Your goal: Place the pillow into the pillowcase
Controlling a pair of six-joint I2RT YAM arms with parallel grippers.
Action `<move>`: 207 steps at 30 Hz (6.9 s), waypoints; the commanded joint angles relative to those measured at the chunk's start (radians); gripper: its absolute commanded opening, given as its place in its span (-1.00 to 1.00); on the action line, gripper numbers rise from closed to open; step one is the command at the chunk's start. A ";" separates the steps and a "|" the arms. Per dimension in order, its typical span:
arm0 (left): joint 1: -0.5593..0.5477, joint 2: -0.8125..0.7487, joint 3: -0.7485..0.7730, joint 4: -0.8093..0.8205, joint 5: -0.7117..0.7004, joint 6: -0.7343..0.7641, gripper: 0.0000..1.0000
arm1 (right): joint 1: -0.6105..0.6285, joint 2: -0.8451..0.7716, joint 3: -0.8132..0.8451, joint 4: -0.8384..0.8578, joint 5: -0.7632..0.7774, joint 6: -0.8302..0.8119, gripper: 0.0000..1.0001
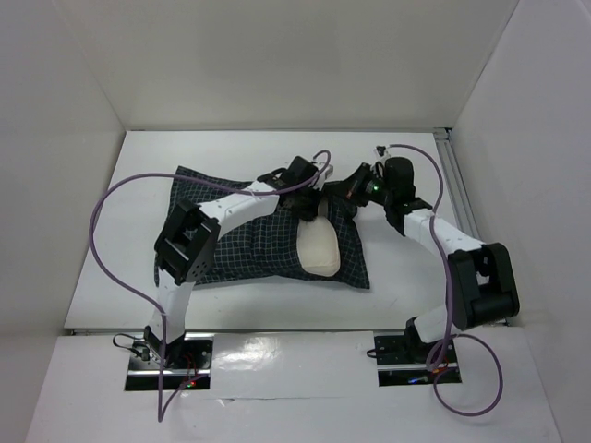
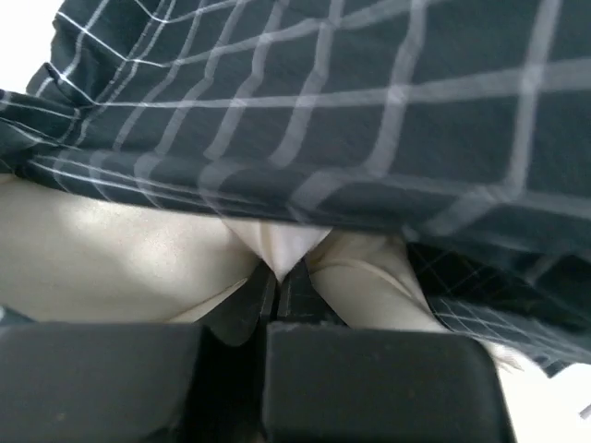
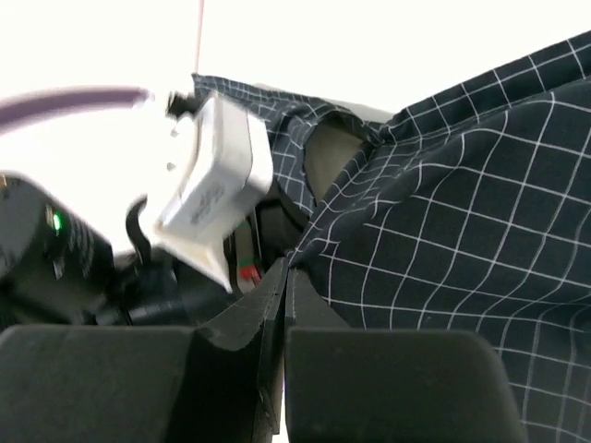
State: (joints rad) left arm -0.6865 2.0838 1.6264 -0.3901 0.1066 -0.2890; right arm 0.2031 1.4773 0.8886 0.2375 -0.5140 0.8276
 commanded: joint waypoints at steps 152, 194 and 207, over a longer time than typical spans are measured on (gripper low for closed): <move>0.205 -0.291 -0.005 -0.277 0.430 -0.193 -1.00 | 0.217 0.316 0.243 -0.135 0.288 -0.096 0.08; 0.358 -0.321 -0.178 -0.023 0.251 -0.424 -1.00 | 0.289 -0.087 0.191 -0.343 -0.032 -0.378 -1.00; 0.312 -0.215 -0.197 0.017 0.002 -0.556 -1.00 | 0.413 -0.098 0.325 -0.546 -0.181 -0.444 -1.00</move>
State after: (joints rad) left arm -0.4320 1.8477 1.4334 -0.4961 0.3183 -0.7982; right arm 0.5606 1.4551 1.1599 -0.2024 -0.5327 0.3908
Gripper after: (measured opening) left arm 0.036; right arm 0.008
